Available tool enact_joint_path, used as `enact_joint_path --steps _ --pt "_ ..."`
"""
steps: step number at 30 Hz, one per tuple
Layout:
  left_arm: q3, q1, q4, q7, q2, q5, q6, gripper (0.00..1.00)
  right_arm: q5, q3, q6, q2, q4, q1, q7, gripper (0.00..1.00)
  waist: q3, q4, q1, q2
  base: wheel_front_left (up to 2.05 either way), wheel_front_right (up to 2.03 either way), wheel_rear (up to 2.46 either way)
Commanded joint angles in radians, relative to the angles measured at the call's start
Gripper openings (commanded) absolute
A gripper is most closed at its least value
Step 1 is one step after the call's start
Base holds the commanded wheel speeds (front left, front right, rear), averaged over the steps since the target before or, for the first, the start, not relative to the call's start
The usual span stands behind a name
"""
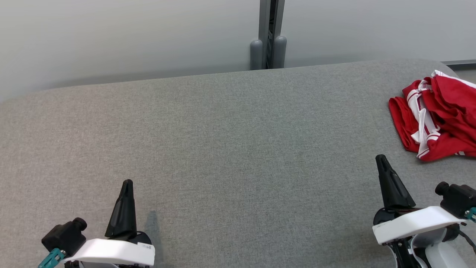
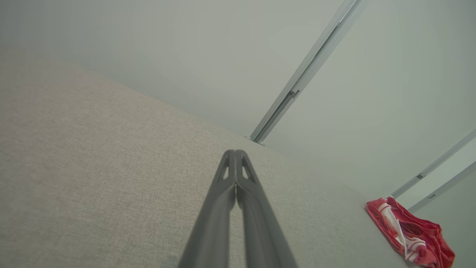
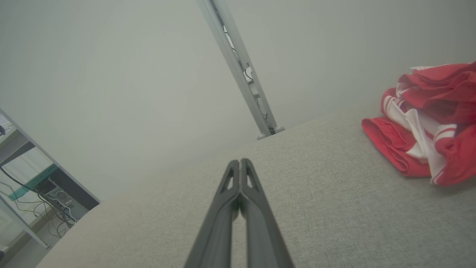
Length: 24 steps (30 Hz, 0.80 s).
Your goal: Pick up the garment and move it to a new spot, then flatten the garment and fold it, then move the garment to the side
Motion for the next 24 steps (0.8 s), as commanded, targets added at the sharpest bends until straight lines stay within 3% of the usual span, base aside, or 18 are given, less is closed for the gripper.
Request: enact_joint_path --steps 1,24 --pt "0.011 -0.040 -0.005 0.010 0.008 -0.047 -0.008 0.00 0.045 -0.017 0.000 -0.003 -0.010 -0.024 0.012 0.00 -0.002 0.001 0.0000 -0.0001 0.00 0.00 0.00" --pt "0.048 -0.087 0.048 0.090 0.018 -0.332 -0.035 0.00 0.320 -0.094 0.000 0.022 0.023 -0.029 0.094 0.00 -0.020 0.011 0.0000 -0.0001 0.00 0.00 0.00"
